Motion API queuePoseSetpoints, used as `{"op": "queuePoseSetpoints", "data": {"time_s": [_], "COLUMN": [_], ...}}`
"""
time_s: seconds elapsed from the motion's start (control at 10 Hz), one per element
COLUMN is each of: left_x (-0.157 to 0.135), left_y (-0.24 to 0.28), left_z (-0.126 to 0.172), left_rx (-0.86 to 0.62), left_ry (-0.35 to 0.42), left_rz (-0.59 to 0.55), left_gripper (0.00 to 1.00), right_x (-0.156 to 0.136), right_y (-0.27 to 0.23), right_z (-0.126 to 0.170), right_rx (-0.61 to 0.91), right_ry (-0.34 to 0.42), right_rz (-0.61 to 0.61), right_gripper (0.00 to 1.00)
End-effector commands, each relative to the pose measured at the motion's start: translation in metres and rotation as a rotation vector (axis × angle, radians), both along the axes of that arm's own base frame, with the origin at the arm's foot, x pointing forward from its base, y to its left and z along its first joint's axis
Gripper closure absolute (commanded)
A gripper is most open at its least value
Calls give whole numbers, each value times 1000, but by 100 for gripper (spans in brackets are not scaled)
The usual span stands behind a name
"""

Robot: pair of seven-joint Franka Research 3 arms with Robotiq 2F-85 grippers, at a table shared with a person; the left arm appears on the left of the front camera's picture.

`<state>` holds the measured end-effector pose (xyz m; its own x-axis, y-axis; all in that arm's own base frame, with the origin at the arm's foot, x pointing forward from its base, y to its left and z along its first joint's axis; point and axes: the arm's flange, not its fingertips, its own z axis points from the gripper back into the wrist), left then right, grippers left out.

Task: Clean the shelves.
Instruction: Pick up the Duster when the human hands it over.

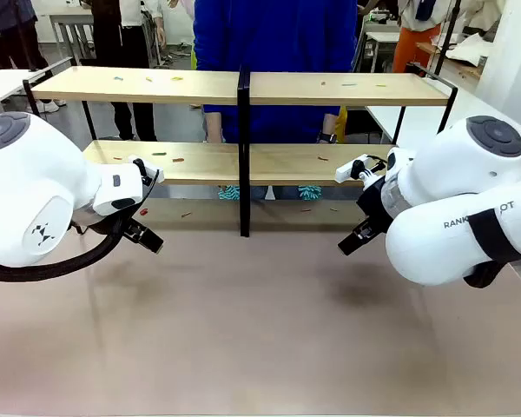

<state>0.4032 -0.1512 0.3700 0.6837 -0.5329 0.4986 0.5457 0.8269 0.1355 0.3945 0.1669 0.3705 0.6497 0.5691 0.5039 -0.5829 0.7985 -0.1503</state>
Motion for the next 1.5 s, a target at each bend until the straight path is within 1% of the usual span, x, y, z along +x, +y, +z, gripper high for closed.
{"op": "queuePoseSetpoints", "data": {"time_s": [0.0,1.4], "left_x": [0,0], "left_y": [0,0], "left_z": [0,0], "left_rx": [0,0], "left_ry": [0,0], "left_rz": [0,0], "left_gripper": [0,0], "right_x": [0,0], "right_y": [0,0], "right_z": [0,0], "right_rx": [0,0], "right_ry": [0,0], "right_rz": [0,0], "right_gripper": [0,0]}}
